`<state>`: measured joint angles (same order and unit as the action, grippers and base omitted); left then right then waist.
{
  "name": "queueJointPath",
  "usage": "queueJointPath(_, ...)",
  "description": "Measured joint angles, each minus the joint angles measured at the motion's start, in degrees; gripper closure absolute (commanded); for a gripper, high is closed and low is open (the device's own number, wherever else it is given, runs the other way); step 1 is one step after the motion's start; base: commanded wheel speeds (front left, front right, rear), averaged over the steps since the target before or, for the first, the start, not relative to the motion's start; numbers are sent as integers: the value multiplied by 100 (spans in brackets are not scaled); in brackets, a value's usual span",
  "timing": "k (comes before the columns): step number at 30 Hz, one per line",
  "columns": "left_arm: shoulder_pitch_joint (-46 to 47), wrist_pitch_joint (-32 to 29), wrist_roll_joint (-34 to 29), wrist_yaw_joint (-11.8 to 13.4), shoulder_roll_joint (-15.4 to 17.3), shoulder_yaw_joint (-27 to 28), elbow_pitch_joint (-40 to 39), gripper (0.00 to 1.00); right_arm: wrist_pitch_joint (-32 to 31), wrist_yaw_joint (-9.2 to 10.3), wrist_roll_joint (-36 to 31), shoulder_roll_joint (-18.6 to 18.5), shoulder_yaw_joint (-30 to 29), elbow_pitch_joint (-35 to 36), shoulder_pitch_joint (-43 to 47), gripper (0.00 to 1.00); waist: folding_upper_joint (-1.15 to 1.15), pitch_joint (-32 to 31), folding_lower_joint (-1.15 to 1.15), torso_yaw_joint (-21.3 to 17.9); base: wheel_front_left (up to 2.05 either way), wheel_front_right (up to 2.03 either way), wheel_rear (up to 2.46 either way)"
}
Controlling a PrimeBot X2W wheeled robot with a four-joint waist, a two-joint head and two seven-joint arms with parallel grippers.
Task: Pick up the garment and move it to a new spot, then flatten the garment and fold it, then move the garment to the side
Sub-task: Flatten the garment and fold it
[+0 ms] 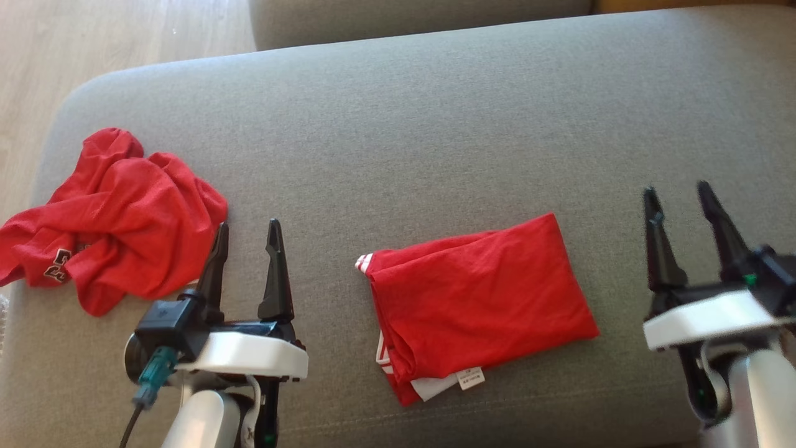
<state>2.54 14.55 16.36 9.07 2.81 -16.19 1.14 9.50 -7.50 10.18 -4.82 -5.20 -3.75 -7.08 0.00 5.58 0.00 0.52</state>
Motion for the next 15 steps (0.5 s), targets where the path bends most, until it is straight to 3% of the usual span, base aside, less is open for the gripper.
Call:
queueJointPath(11,-67,0,-45,-7,0,-1,229,0,486,0,-933,145,-231,-36,237,0,0,1,0,-128,0,0,0)
queueJointPath(15,-188,0,-186,-7,1,-35,240,0,497,0,-968,194,-233,-48,351,0,0,6,0,-85,0,0,0)
